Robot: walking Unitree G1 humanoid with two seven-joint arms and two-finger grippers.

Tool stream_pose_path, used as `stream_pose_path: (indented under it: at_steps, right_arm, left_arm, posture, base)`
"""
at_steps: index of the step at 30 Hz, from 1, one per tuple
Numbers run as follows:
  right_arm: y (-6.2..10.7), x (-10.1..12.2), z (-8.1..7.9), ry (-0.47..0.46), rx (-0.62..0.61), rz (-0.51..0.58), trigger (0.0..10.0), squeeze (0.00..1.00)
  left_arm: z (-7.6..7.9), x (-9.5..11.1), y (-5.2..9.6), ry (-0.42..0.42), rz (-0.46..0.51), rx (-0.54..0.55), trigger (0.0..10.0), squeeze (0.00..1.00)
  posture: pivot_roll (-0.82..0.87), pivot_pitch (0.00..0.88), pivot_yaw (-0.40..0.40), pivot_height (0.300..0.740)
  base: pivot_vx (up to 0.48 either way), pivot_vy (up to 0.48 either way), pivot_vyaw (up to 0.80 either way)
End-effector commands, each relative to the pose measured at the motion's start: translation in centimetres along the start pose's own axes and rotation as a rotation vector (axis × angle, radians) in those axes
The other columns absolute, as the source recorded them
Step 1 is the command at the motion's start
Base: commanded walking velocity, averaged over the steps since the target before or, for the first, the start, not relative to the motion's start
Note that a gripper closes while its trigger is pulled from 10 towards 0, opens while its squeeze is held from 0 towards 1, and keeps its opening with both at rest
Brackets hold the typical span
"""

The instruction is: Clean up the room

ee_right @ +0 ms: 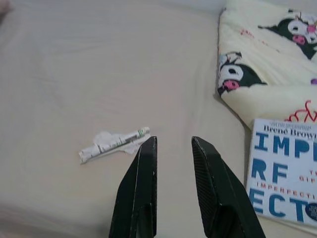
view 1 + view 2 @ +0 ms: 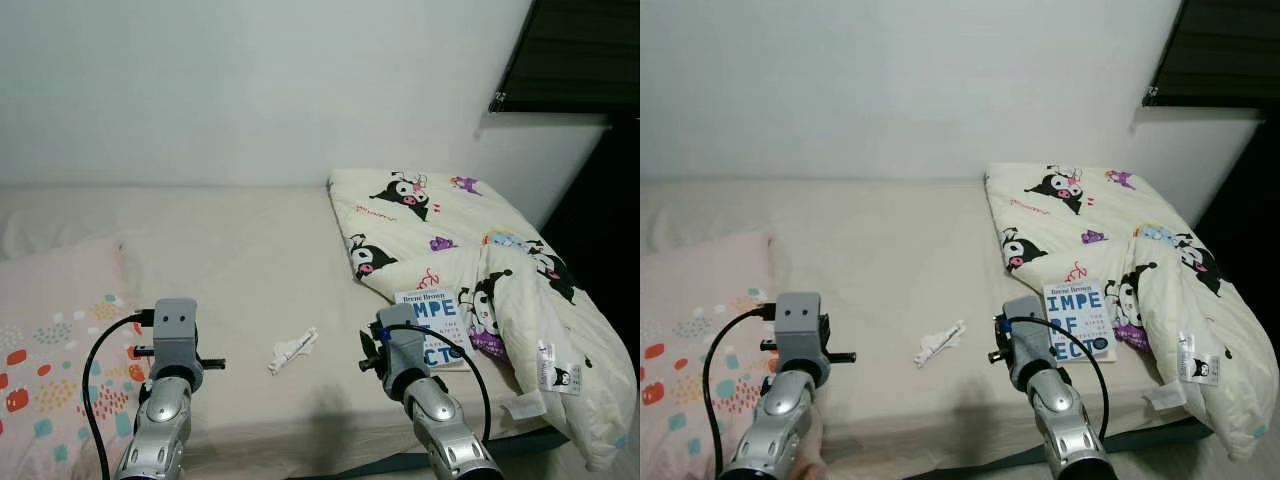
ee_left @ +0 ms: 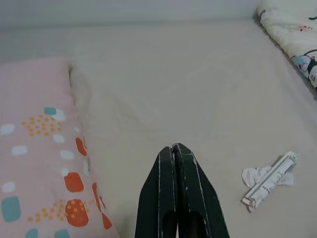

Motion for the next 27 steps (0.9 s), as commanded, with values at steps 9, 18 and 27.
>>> stream_pose_path:
  at_steps: [9, 18, 27]
  right_arm:
    - [-0.7, 0.2, -0.2, -0.015, 0.022, -0.007, 10.0, 0.00]
    - [-1.4, 1.0, -0.8, 0.054, 0.064, 0.000, 10.0, 0.00]
    - [-0.7, -0.3, -1.4, 0.094, 0.129, -0.041, 10.0, 0.00]
  left_arm:
    - [0.4, 0.3, 0.0, 0.020, 0.029, -0.023, 10.0, 0.00]
    - [0.4, 0.7, 0.1, 0.053, 0.039, -0.006, 10.0, 0.00]
    - [0.0, 1.3, -0.3, 0.057, 0.056, 0.023, 10.0, 0.00]
  posture:
    - [0.01, 0.000, -0.106, 0.740]
    - [0.02, 0.000, -0.114, 0.740]
    - [0.02, 0.000, -0.113, 0.740]
  base:
    - [0.000, 0.000, 0.00]
    - [0.028, 0.000, 0.09]
    - [0.333, 0.000, 0.33]
Point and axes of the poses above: a point about 5 cm out from each wrist's last joint towards the gripper, its own y axis pointing back from the gripper into the wrist, its own x axis along the axis of the wrist's last joint, z = x × y, the point moved 1 cm from there along -y, pointing out of the wrist towards the gripper, and after that the axes turned 8 degrees about -y, right-handed, at the moved point
